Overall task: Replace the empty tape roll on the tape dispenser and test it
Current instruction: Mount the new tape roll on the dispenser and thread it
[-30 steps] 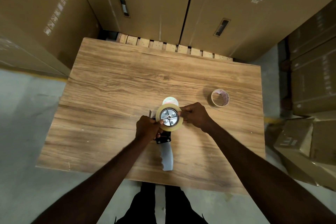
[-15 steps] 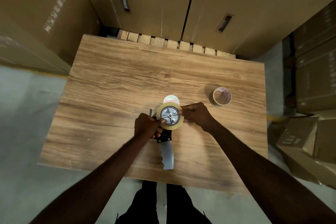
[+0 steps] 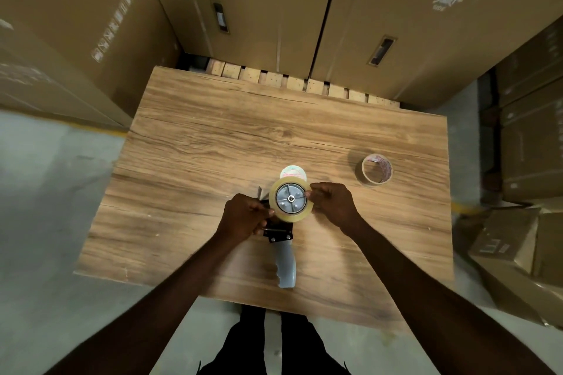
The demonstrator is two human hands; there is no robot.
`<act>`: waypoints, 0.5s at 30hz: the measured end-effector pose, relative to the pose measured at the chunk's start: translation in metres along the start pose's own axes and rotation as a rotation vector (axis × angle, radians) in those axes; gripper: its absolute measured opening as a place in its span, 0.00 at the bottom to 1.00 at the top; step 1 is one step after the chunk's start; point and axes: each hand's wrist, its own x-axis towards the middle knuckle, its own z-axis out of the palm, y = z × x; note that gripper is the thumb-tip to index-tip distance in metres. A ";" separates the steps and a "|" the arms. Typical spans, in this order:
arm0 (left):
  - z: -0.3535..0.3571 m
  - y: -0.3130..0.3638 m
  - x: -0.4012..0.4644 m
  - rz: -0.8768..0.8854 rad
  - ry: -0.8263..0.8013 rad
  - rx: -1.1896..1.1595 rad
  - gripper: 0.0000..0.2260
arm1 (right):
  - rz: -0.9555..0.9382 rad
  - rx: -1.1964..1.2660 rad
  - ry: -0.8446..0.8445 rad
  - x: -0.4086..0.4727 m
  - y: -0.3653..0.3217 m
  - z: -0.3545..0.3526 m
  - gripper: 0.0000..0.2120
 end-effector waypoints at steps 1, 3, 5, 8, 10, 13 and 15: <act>-0.005 -0.008 -0.002 0.089 0.015 0.127 0.12 | -0.064 -0.079 0.038 -0.004 -0.002 0.003 0.16; -0.013 -0.024 -0.009 0.222 0.041 0.337 0.15 | -0.158 -0.162 0.120 -0.014 -0.008 0.008 0.16; -0.014 -0.038 -0.019 0.288 0.041 0.379 0.19 | -0.195 -0.188 0.136 -0.024 -0.014 0.012 0.22; -0.010 -0.047 -0.031 0.363 0.052 0.479 0.19 | -0.226 -0.285 0.103 -0.032 -0.010 0.023 0.29; -0.006 -0.054 -0.035 0.431 0.098 0.566 0.17 | -0.204 -0.295 0.075 -0.035 -0.005 0.029 0.34; 0.001 -0.066 -0.036 0.452 0.162 0.649 0.14 | -0.187 -0.273 0.086 -0.037 -0.003 0.031 0.36; 0.007 -0.071 -0.038 0.436 0.209 0.665 0.14 | -0.164 -0.247 0.099 -0.038 -0.007 0.029 0.37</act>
